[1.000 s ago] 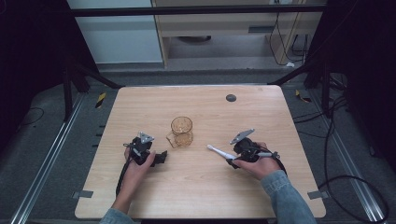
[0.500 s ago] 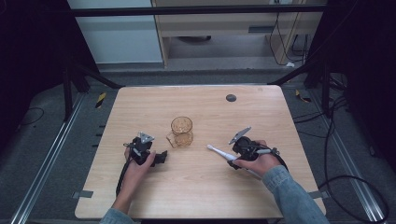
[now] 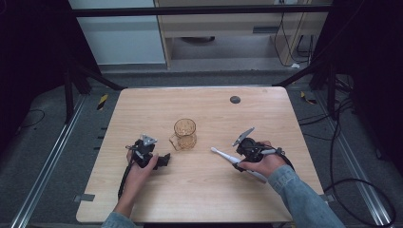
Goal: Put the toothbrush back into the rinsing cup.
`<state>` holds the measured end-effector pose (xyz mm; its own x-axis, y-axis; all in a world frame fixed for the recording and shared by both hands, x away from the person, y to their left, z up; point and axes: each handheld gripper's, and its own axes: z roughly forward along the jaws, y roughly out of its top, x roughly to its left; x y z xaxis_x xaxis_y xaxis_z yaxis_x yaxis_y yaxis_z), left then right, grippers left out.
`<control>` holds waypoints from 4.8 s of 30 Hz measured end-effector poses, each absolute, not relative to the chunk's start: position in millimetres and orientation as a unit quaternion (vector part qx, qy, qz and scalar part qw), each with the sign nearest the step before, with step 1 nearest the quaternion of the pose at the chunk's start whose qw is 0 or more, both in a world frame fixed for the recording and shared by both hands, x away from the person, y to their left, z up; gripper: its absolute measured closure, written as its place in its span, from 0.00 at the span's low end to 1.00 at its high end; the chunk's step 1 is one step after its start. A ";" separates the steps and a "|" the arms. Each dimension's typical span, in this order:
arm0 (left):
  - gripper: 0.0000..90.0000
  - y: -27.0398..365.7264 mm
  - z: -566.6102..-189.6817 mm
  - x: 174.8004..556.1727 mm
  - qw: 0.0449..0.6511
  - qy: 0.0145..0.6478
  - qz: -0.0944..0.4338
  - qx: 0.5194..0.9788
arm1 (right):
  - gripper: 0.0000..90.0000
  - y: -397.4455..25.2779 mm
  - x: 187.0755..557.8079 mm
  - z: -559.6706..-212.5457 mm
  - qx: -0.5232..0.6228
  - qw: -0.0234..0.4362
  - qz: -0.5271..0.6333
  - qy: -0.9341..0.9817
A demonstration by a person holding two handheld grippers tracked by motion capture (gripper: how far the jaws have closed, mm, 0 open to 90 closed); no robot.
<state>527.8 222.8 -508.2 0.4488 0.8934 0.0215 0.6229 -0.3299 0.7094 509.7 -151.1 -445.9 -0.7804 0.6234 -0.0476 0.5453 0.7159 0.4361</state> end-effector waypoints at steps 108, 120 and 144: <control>0.00 221.5 -508.3 531.4 0.324 0.477 0.208 0.790 | 0.75 -141.1 554.7 -415.0 0.306 0.069 0.173 0.934; 0.00 221.5 -508.2 531.4 0.324 0.477 0.208 0.790 | 0.75 -146.6 560.5 -380.5 0.311 0.115 0.234 0.914; 0.00 221.4 -508.3 531.4 0.325 0.478 0.208 0.789 | 0.75 -131.6 575.3 -360.3 0.335 0.189 0.354 0.852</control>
<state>531.4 221.4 -508.3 0.4569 0.8894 0.0172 0.6194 -0.3319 0.7114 575.3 -131.6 -360.3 -0.7036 0.7054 -0.0852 0.4377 0.5247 0.7301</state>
